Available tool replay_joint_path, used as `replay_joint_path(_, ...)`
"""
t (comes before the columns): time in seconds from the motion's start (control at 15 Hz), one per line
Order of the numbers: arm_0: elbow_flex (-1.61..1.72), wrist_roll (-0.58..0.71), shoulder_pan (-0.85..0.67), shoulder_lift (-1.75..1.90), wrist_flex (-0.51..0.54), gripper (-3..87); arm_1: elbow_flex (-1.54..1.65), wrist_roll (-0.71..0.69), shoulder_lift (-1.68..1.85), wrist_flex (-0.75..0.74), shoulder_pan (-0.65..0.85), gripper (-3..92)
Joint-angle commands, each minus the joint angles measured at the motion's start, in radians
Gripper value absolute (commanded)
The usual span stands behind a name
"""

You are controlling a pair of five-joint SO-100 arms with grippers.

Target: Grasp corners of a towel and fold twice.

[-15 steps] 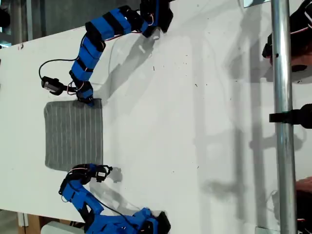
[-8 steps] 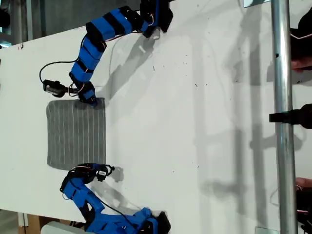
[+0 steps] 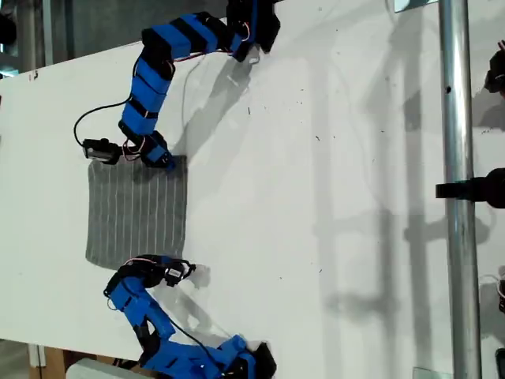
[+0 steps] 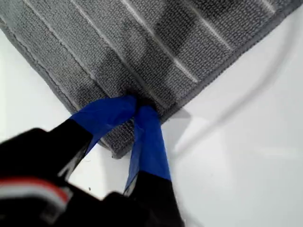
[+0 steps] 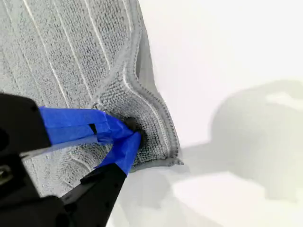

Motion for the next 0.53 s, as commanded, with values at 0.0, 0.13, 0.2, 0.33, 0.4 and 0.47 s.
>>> replay_joint_path(0.0,0.003,-0.035,0.091,0.031,0.009,-2.9,0.143,0.008,0.167,-0.028,-0.035,-0.3)
replay_joint_path(0.13,0.081,-0.075,0.153,0.081,-0.008,-3.0,0.29,0.011,0.267,-0.051,-0.054,-0.3)
replay_joint_path(0.2,0.195,-0.095,0.181,0.153,-0.057,-3.0,0.368,0.011,0.322,-0.058,-0.057,-0.3)
replay_joint_path(0.33,0.468,-0.14,0.225,0.334,-0.169,-3.0,0.545,0.014,0.466,-0.086,-0.052,-0.3)
replay_joint_path(0.4,0.572,-0.161,0.258,0.405,-0.199,-3.0,0.62,0.015,0.545,-0.087,-0.051,-0.3)
replay_joint_path(0.47,0.64,-0.196,0.299,0.453,-0.206,-3.0,0.68,0.017,0.618,-0.083,-0.058,-0.3)
